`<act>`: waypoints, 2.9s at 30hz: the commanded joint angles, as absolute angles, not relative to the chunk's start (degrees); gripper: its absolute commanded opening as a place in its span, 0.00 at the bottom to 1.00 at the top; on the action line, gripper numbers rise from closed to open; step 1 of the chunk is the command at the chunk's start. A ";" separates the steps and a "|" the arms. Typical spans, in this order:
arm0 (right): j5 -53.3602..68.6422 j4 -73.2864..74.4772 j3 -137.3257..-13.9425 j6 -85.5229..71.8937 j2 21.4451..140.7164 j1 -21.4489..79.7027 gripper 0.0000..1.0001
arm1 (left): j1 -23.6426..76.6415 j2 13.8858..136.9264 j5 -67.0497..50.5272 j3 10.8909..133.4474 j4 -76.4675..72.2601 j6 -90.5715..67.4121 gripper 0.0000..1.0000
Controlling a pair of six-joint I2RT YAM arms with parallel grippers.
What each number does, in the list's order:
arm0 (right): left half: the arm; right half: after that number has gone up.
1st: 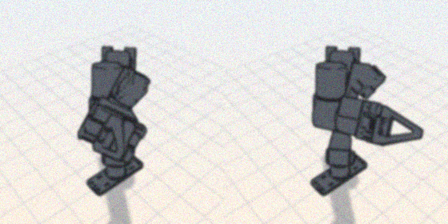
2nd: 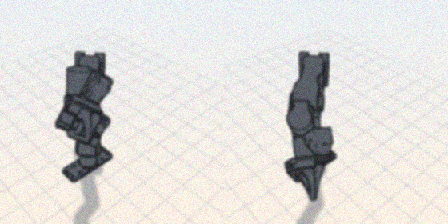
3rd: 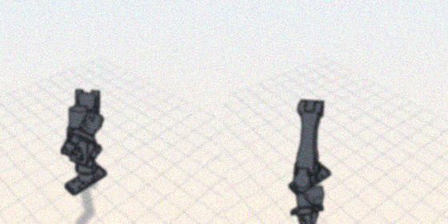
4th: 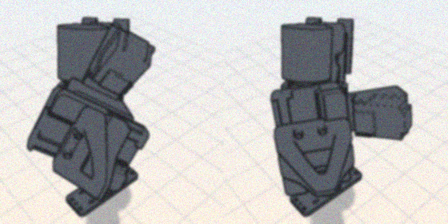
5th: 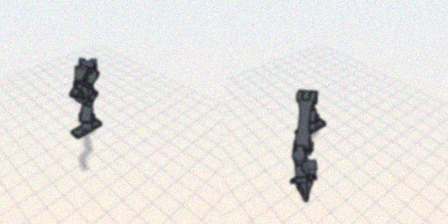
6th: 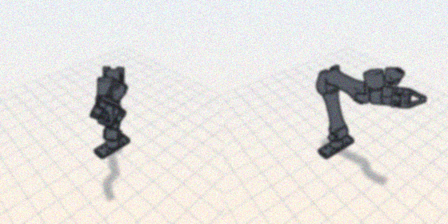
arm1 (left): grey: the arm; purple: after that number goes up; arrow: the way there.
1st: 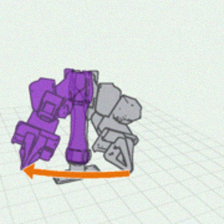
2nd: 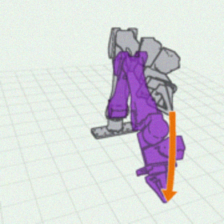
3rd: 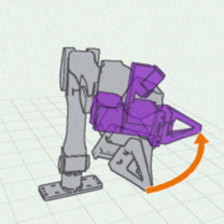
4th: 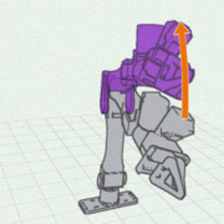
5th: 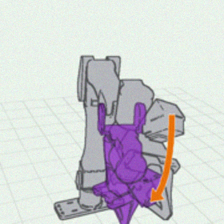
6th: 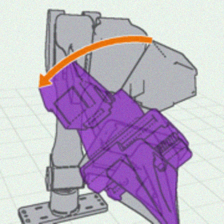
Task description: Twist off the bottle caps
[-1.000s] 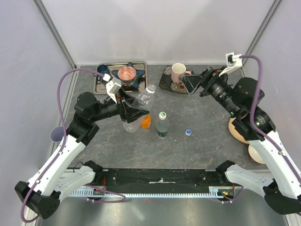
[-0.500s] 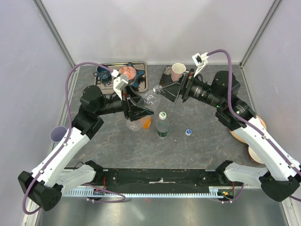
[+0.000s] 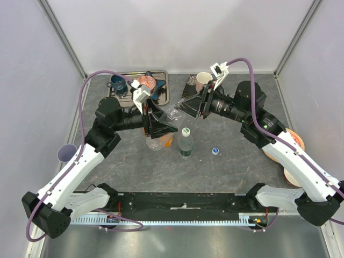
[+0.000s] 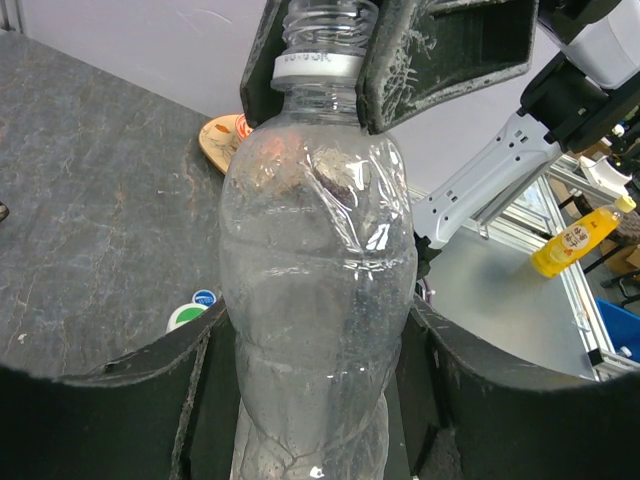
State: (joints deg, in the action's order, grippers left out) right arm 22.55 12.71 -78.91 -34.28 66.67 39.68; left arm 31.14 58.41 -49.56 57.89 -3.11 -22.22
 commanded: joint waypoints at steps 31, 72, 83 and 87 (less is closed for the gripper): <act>-57.66 24.82 -88.97 -17.13 81.21 29.29 0.00 | 31.38 29.45 7.21 53.62 18.02 -17.05 1.00; -43.16 11.07 -72.86 -24.87 94.04 18.72 0.43 | 31.38 28.56 2.02 45.35 17.93 -24.79 0.99; -42.10 13.01 -73.92 -25.31 93.60 18.46 0.59 | 31.46 29.00 0.88 45.18 17.58 -24.61 0.99; -42.19 13.27 -73.92 -25.31 93.34 18.37 0.65 | 31.38 29.27 0.79 45.09 17.23 -24.61 1.00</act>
